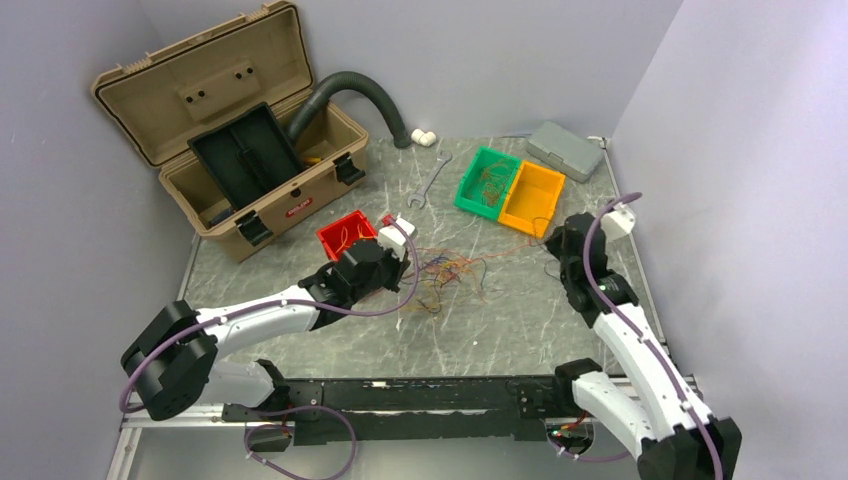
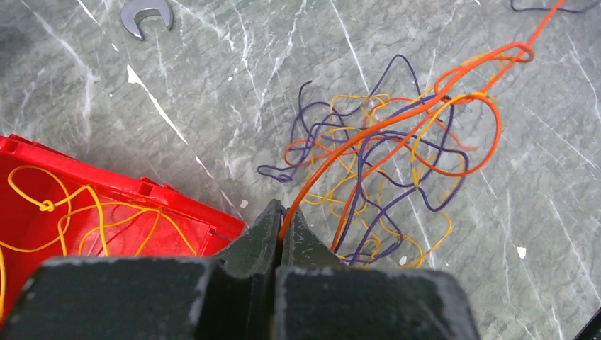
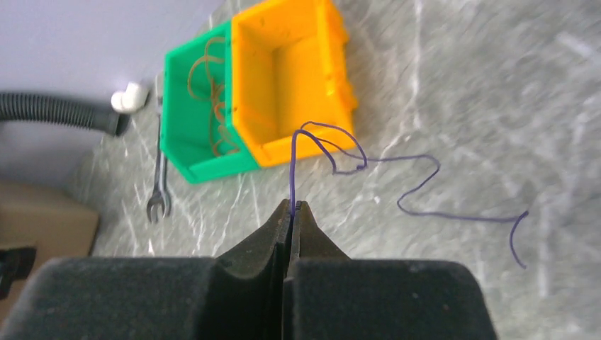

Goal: Untangle the cables

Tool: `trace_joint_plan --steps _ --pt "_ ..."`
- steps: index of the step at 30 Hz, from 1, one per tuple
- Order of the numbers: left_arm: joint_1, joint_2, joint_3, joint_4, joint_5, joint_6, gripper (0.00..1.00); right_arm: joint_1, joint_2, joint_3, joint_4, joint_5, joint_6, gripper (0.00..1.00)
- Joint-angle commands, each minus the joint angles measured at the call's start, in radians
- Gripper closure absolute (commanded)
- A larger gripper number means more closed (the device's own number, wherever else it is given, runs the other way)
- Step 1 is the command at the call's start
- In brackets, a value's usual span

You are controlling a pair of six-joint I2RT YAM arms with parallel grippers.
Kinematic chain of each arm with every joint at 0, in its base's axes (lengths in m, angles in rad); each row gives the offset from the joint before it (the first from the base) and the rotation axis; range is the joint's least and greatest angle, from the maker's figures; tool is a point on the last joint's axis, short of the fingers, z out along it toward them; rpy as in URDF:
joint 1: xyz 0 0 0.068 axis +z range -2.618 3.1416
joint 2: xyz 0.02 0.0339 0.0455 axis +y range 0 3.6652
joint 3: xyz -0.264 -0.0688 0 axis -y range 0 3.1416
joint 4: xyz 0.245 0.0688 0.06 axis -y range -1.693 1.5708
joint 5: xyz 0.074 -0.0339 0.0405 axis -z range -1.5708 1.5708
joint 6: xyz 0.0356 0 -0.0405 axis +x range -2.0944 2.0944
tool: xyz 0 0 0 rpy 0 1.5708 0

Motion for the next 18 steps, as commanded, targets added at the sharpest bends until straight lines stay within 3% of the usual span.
trace_joint_plan --steps 1,7,13,18 --pt "-0.003 -0.029 -0.008 0.029 -0.030 -0.009 1.00 -0.046 -0.084 0.131 -0.116 0.119 -0.147 1.00" --pt "-0.004 -0.024 -0.006 0.029 -0.032 -0.014 1.00 -0.049 -0.106 0.251 -0.150 0.098 -0.177 1.00" --pt "-0.003 -0.039 -0.015 0.032 -0.043 -0.010 1.00 -0.051 -0.043 0.234 -0.172 -0.011 -0.130 1.00" --pt "-0.002 -0.043 -0.017 0.035 -0.039 -0.010 1.00 -0.050 0.028 0.243 -0.104 -0.311 -0.165 1.00"
